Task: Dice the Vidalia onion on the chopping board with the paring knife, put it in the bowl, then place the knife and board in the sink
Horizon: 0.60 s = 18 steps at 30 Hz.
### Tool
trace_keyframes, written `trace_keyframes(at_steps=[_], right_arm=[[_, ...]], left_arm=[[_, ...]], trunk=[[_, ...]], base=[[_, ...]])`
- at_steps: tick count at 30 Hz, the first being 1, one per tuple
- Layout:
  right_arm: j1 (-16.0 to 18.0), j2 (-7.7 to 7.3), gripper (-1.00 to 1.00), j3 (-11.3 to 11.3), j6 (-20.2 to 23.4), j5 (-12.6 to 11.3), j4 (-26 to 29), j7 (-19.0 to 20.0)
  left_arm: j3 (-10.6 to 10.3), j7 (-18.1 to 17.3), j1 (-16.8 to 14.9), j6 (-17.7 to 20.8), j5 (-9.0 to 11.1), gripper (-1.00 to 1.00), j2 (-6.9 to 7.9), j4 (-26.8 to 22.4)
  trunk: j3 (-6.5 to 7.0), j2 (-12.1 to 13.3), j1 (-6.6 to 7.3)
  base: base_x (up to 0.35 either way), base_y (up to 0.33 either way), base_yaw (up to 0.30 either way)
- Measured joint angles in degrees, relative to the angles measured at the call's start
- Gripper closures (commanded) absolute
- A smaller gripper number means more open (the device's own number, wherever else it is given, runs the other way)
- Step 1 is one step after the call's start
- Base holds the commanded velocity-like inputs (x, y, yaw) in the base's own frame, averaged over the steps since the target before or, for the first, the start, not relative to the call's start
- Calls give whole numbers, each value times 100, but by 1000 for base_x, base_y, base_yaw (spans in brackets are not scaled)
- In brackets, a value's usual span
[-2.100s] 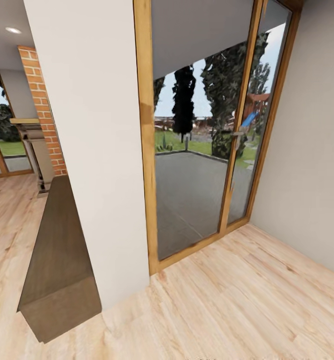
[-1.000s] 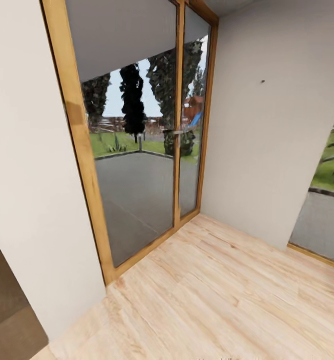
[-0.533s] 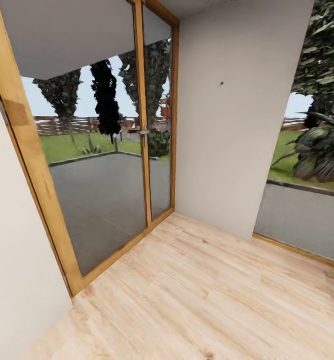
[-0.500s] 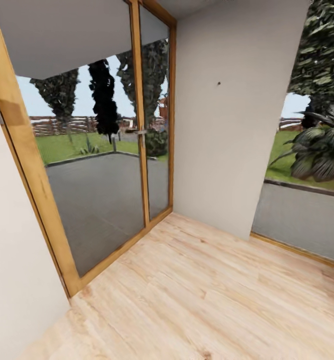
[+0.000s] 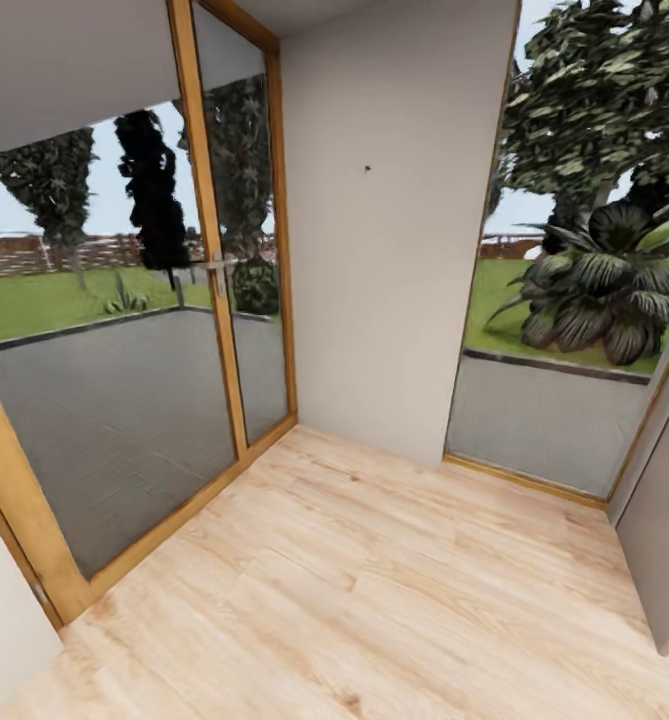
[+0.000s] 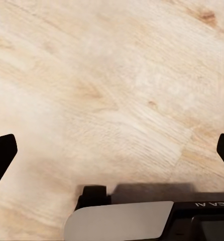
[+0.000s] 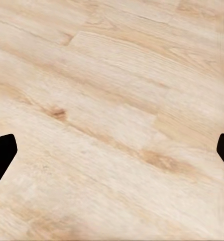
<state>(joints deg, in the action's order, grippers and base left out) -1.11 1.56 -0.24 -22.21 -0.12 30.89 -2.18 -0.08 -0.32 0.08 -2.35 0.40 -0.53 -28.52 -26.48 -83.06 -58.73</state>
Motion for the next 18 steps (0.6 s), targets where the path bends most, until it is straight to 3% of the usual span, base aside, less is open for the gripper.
trace_keyframes(at_steps=[7,18], right_arm=[[1,0,-100,0,-4,3,6,-7],[1,0,-100,0,-4,3,9,-7]], left_arm=[[-1,-1,0,0,0,-100,0,0],[-3,0,0,0,0,-100,0,0]], trunk=[[0,0,0],[0,0,0]], base=[[0,-306,-79],[0,-306,-255]])
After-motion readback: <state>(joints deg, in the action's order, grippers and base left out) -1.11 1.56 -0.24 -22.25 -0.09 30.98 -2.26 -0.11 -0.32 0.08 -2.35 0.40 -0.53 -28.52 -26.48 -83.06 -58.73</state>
